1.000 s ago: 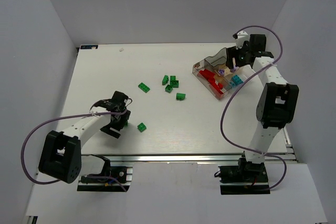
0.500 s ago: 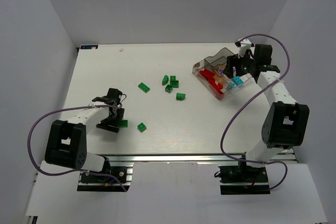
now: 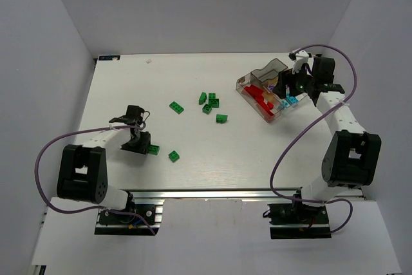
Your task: Sort the legos into containers by color
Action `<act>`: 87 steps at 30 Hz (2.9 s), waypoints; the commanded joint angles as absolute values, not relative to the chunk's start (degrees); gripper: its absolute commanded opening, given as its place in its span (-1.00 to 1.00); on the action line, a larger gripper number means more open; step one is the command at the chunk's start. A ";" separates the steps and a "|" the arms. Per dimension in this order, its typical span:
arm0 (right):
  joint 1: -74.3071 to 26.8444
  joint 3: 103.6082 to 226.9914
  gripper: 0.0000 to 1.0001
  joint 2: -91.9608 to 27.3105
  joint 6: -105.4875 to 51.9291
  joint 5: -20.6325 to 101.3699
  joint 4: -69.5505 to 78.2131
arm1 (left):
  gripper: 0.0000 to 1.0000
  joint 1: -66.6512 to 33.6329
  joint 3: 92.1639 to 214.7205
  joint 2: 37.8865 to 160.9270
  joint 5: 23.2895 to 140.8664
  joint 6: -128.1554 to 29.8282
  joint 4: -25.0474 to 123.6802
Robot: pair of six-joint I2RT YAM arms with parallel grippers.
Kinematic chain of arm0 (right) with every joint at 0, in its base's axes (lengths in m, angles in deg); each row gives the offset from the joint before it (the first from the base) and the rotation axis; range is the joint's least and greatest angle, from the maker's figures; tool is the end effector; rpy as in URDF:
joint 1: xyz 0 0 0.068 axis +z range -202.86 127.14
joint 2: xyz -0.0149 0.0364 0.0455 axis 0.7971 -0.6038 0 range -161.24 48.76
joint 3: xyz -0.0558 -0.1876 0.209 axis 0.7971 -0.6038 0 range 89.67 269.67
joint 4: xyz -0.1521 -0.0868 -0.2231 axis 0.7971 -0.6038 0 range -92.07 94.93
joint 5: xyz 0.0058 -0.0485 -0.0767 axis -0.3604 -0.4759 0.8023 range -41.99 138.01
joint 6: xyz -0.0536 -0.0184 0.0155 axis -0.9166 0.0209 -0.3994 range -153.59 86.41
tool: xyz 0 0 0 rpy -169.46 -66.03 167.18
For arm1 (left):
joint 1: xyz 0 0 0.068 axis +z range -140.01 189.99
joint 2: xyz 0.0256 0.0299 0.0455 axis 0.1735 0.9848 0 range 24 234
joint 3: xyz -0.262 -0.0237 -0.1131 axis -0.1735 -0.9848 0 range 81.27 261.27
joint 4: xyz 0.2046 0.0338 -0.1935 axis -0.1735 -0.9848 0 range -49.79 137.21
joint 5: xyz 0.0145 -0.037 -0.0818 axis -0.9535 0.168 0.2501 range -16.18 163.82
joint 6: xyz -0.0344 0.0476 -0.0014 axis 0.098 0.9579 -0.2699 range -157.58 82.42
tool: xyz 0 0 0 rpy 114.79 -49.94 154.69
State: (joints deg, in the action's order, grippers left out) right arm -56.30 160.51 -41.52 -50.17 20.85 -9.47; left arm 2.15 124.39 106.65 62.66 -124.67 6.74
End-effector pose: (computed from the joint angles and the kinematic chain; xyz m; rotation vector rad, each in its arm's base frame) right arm 0.3880 -0.0039 0.2965 -0.5057 2.0417 0.3027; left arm 0.2486 -0.0260 0.1504 -1.8561 2.2034 0.0045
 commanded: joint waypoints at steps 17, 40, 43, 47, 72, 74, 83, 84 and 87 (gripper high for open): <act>-60.85 157.69 -0.98 -35.27 -43.62 14.34 -1.41 | -1.00 -10.30 166.39 131.55 100.97 -85.85 48.27; -64.99 150.58 -0.95 -30.43 -38.43 14.17 2.81 | -1.00 -25.25 214.96 175.35 68.11 -85.93 74.54; -64.81 149.96 -0.72 -31.57 -38.34 12.86 3.78 | -1.00 -26.30 215.56 177.28 63.81 -86.62 77.17; -64.64 150.48 -0.64 -33.77 -37.73 11.89 4.22 | -1.00 -27.45 216.89 179.92 60.64 -89.08 79.46; -64.72 148.73 -0.61 -35.88 -37.64 9.78 4.13 | -1.00 -29.03 217.94 186.16 64.85 -97.52 83.42; -64.72 148.55 -0.60 -35.80 -37.46 9.78 4.14 | -1.00 -29.03 218.03 186.33 65.29 -98.14 83.34; -64.81 148.55 -0.59 -35.88 -37.37 9.43 4.22 | -1.00 -30.18 218.21 187.30 64.59 -98.41 82.37; -64.90 148.55 -0.59 -35.80 -37.46 9.43 4.22 | -1.00 -30.18 218.12 187.21 64.41 -98.23 82.02; -64.90 148.46 -0.59 -35.62 -37.37 9.25 4.05 | -1.00 -30.18 218.21 187.30 63.71 -98.23 81.93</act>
